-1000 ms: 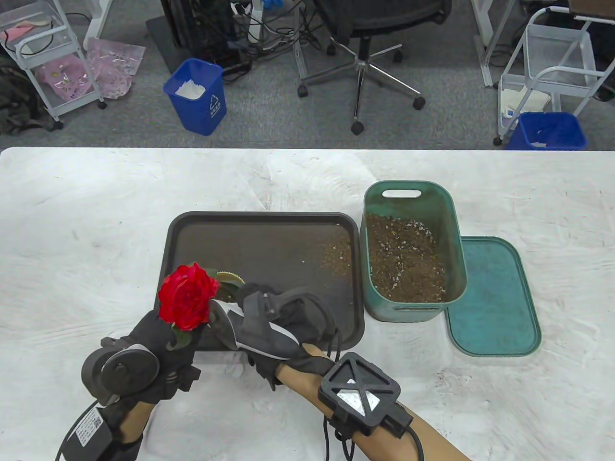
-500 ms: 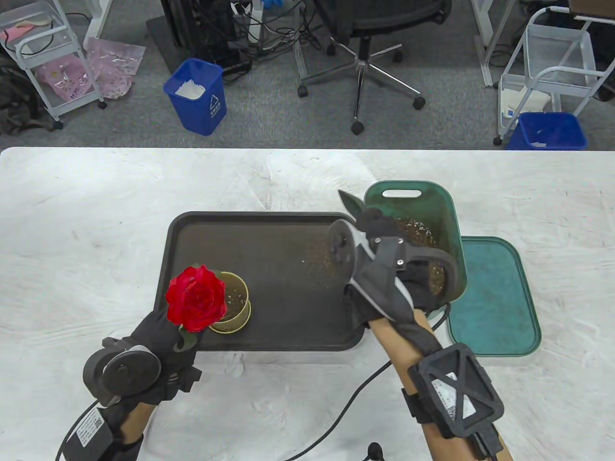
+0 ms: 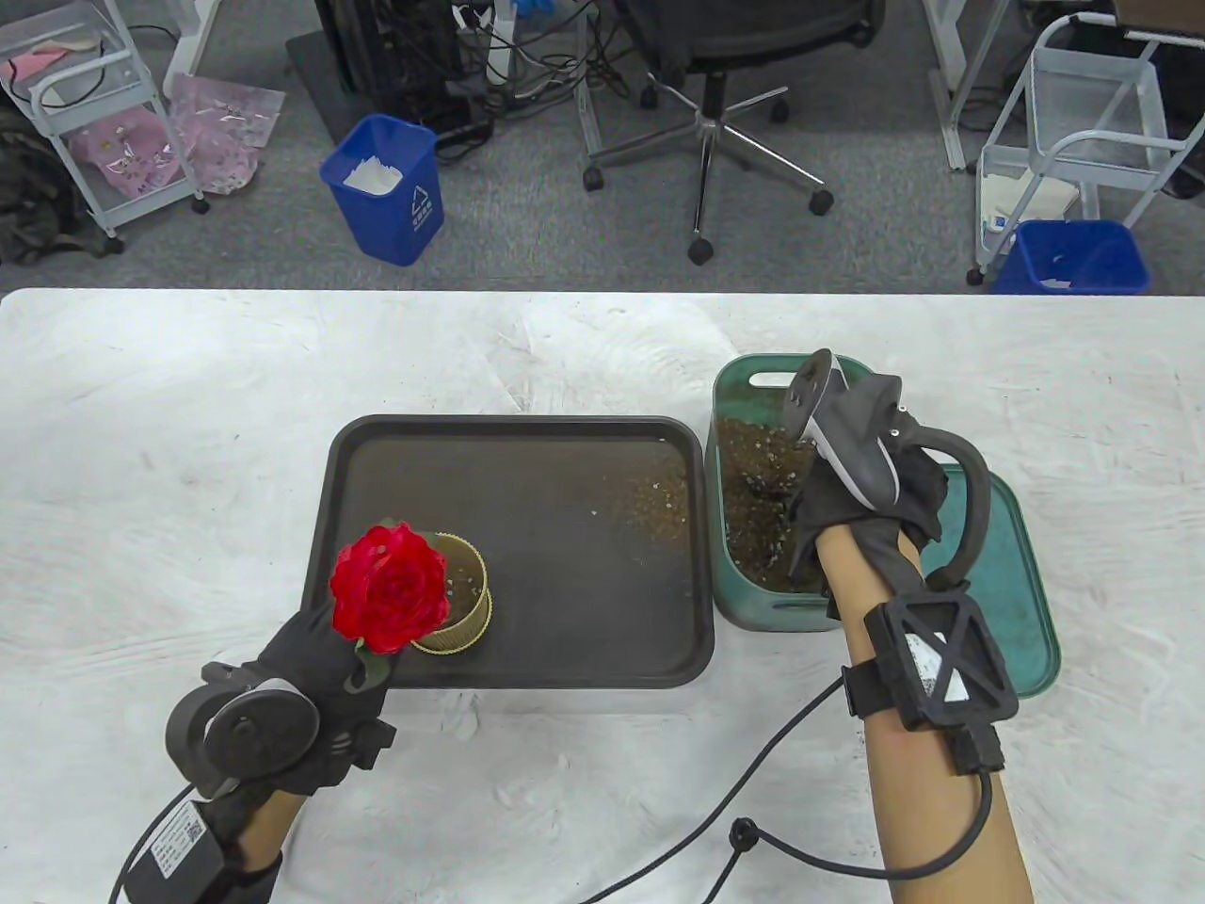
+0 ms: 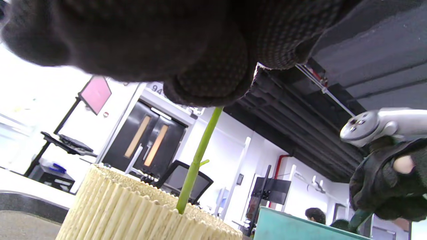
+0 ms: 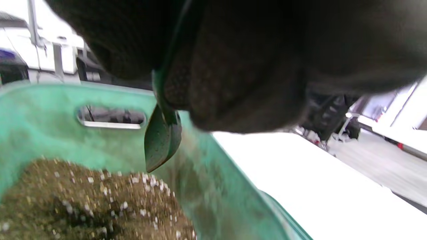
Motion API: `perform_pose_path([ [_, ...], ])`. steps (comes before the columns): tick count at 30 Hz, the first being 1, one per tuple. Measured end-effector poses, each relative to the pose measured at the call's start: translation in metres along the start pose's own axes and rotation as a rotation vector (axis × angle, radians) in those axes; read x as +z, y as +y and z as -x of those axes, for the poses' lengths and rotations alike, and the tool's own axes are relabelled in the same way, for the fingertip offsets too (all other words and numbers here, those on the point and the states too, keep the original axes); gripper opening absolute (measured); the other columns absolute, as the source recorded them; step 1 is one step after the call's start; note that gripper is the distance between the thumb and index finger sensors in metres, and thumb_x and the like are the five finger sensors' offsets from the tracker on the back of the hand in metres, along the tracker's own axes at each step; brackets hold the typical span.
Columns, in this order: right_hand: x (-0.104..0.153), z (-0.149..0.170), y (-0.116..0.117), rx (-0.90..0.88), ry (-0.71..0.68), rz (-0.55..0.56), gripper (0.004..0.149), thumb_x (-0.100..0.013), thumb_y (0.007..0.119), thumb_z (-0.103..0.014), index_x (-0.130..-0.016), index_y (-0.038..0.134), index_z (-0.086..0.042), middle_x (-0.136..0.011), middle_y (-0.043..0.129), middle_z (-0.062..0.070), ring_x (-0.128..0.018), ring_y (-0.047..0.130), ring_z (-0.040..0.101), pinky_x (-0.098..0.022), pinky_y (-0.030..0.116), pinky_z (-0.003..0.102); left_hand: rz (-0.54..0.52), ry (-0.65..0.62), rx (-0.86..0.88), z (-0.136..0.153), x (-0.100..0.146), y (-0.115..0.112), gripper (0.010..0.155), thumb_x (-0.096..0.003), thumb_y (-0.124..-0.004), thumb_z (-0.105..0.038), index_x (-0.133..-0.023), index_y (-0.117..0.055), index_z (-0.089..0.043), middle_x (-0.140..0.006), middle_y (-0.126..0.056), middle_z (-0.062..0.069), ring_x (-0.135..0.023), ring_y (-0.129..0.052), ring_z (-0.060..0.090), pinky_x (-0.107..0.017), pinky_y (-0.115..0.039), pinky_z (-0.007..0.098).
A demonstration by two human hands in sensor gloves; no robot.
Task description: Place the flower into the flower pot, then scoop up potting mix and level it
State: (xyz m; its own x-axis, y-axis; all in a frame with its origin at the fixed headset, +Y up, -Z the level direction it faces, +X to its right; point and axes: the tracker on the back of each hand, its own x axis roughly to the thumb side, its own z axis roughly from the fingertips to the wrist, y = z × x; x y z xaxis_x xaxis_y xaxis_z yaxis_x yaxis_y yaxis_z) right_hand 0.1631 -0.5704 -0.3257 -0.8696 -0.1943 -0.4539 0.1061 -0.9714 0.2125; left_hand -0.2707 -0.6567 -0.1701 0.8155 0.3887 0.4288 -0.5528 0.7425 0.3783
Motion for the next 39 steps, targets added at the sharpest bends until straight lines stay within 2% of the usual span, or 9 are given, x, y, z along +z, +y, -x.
perform_pose_path([
  [3, -0.019, -0.005, 0.014, 0.029, 0.034, -0.064, 0.049, -0.04, 0.081, -0.037, -0.081, 0.082, -0.011, -0.052, 0.101, 0.01, -0.017, 0.105, 0.024, -0.009, 0.092, 0.041, 0.001, -0.007, -0.017, 0.0, 0.0, 0.001, 0.043, -0.0404, -0.08, -0.046, -0.071, -0.095, -0.02, -0.046, -0.103, 0.002, -0.013, -0.102, 0.015, -0.025, -0.092, 0.038],
  [10, -0.037, -0.013, 0.035, 0.162, 0.043, -0.13, 0.048, -0.04, 0.081, -0.036, -0.082, 0.083, -0.012, -0.053, 0.101, 0.011, -0.019, 0.105, 0.026, -0.01, 0.092, 0.042, -0.009, 0.065, 0.026, 0.014, -0.001, 0.002, 0.044, -0.0404, -0.08, -0.047, -0.071, -0.095, -0.02, -0.046, -0.103, 0.002, -0.012, -0.102, 0.015, -0.025, -0.092, 0.038],
  [13, -0.042, -0.015, 0.042, 0.198, 0.033, -0.198, 0.049, -0.04, 0.081, -0.036, -0.083, 0.082, -0.013, -0.054, 0.101, 0.01, -0.02, 0.104, 0.027, -0.011, 0.091, 0.043, -0.014, 0.091, 0.042, 0.019, -0.001, 0.002, 0.043, -0.0403, -0.08, -0.047, -0.071, -0.095, -0.02, -0.046, -0.103, 0.001, -0.012, -0.102, 0.014, -0.025, -0.092, 0.038],
  [16, -0.042, -0.014, 0.044, 0.206, 0.015, -0.208, 0.049, -0.04, 0.081, -0.036, -0.083, 0.082, -0.013, -0.054, 0.102, 0.01, -0.019, 0.104, 0.027, -0.011, 0.091, 0.043, -0.015, 0.1, 0.051, 0.02, -0.001, 0.002, 0.044, -0.0403, -0.079, -0.047, -0.071, -0.095, -0.02, -0.046, -0.103, 0.001, -0.012, -0.102, 0.014, -0.025, -0.092, 0.038],
  [25, -0.039, -0.012, 0.046, 0.209, -0.022, -0.451, 0.048, -0.038, 0.081, -0.035, -0.08, 0.087, -0.013, -0.05, 0.104, 0.011, -0.017, 0.104, 0.028, -0.009, 0.09, 0.044, -0.012, 0.088, 0.044, 0.019, -0.001, 0.003, 0.044, -0.0404, -0.08, -0.047, -0.071, -0.095, -0.02, -0.046, -0.103, 0.001, -0.012, -0.102, 0.014, -0.025, -0.092, 0.038],
  [27, -0.04, -0.013, 0.049, 0.164, -0.074, -0.517, 0.048, -0.037, 0.081, -0.035, -0.079, 0.088, -0.013, -0.048, 0.104, 0.011, -0.015, 0.104, 0.028, -0.008, 0.09, 0.044, -0.014, 0.088, 0.041, 0.019, -0.001, 0.003, 0.044, -0.0404, -0.08, -0.047, -0.071, -0.095, -0.02, -0.046, -0.103, 0.001, -0.012, -0.102, 0.014, -0.025, -0.092, 0.038],
  [31, -0.034, -0.007, 0.055, -0.058, -0.187, -0.62, 0.049, -0.038, 0.079, -0.035, -0.079, 0.086, -0.01, -0.047, 0.103, 0.01, -0.013, 0.104, 0.025, -0.007, 0.091, 0.042, -0.015, 0.092, 0.04, 0.019, -0.001, 0.003, 0.044, -0.0404, -0.08, -0.046, -0.071, -0.095, -0.02, -0.046, -0.103, 0.001, -0.012, -0.102, 0.015, -0.025, -0.092, 0.038],
  [37, -0.031, 0.009, 0.065, -0.28, -0.183, -0.685, 0.051, -0.04, 0.077, -0.036, -0.08, 0.082, -0.005, -0.048, 0.102, 0.011, -0.013, 0.104, 0.022, -0.005, 0.091, 0.039, -0.011, 0.09, 0.05, 0.019, -0.002, 0.003, 0.044, -0.0405, -0.08, -0.047, -0.071, -0.095, -0.02, -0.046, -0.103, 0.002, -0.012, -0.102, 0.014, -0.025, -0.092, 0.038],
  [39, -0.031, 0.018, 0.072, -0.441, -0.183, -0.726, 0.051, -0.04, 0.076, -0.035, -0.081, 0.081, -0.005, -0.049, 0.101, 0.011, -0.014, 0.104, 0.022, -0.005, 0.091, 0.039, -0.009, 0.081, 0.049, 0.017, -0.002, 0.003, 0.044, -0.0404, -0.08, -0.047, -0.071, -0.095, -0.02, -0.046, -0.103, 0.002, -0.012, -0.102, 0.015, -0.025, -0.092, 0.038],
])
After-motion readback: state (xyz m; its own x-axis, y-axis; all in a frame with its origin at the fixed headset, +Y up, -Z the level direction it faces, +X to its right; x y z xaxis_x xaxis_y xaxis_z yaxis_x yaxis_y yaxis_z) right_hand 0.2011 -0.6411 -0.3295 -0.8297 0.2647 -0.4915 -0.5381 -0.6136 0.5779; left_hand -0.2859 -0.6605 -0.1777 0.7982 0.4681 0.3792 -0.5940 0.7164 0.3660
